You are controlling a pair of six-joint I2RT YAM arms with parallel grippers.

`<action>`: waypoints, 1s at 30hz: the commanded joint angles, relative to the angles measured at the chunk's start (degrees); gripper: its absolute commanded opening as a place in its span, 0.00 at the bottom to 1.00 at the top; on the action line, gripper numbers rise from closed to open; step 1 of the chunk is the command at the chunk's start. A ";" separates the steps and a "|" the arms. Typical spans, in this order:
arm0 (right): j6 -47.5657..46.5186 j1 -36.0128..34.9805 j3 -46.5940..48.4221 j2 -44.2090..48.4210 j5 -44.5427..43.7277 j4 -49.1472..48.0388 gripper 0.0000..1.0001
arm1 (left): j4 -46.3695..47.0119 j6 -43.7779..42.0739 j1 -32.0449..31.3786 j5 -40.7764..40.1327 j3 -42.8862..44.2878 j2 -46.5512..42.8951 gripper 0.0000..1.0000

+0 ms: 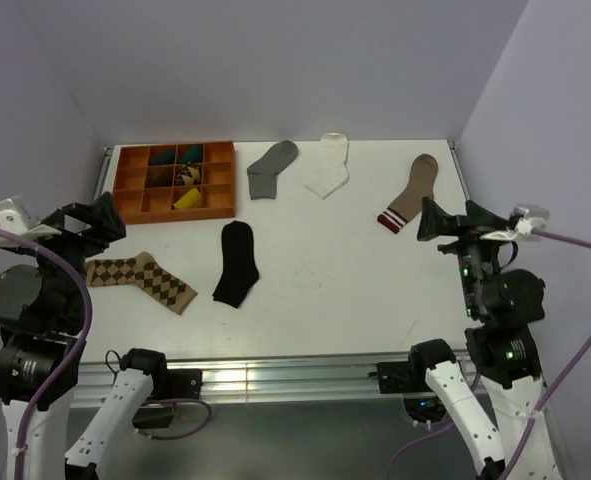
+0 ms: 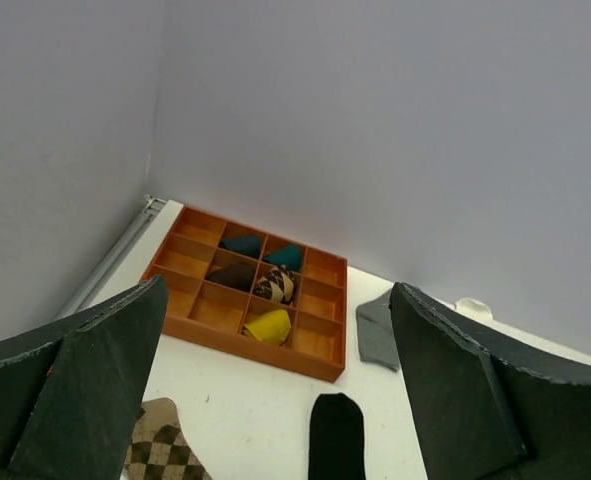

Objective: Roll the socks
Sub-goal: Adjust the sock at the center of the board.

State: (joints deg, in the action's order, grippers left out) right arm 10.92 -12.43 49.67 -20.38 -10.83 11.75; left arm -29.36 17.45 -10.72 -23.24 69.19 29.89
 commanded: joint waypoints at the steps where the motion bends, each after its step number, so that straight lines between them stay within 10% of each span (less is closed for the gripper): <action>1: 4.36 -0.49 3.58 -7.55 6.42 3.53 1.00 | 1.68 1.18 -0.09 4.16 -2.03 1.40 1.00; 16: -6.07 -21.83 7.02 -43.49 13.11 -0.75 0.91 | 8.00 4.08 -0.18 15.07 -18.10 4.13 0.99; 30: -23.30 -37.13 31.44 -84.98 20.14 1.25 0.75 | 13.37 6.54 -0.18 15.60 -30.16 0.79 1.00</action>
State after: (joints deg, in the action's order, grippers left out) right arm -7.31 -47.22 75.31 -101.36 7.25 12.56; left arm -20.32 23.35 -10.74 -7.55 39.70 31.66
